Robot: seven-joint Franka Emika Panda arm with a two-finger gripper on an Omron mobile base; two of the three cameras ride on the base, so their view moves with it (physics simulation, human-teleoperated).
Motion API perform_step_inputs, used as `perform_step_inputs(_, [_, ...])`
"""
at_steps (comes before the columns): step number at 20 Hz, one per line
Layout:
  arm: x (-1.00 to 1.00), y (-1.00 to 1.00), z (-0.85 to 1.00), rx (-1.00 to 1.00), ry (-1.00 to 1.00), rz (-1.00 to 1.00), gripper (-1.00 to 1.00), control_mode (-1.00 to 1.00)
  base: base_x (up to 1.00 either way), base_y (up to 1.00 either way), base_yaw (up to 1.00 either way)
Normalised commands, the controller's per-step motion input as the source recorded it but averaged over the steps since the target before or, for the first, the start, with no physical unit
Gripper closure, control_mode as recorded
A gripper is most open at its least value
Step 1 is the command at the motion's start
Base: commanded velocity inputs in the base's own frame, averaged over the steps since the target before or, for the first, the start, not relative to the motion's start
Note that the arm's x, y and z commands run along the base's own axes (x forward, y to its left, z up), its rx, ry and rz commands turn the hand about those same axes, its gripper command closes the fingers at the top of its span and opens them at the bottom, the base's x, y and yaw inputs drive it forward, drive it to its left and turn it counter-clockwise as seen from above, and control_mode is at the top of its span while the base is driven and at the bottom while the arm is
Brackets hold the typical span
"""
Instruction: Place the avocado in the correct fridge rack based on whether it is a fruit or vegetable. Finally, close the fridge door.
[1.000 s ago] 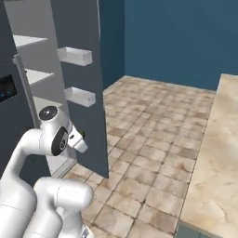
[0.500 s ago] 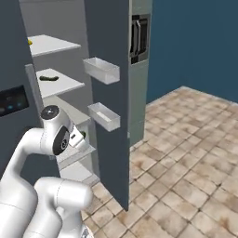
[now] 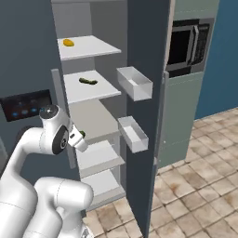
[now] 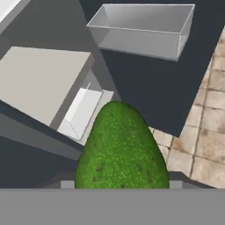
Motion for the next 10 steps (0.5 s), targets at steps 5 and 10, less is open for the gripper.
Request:
perform_step_inputs(5, [0.00,0.00,0.00,0.00,0.00,0.00,1.00,1.00,0.76,-0.13,0.36])
perform_step_inputs(10, [0.00,0.00,0.00,0.00,0.00,0.00,1.00,1.00,0.65,-0.25,0.29])
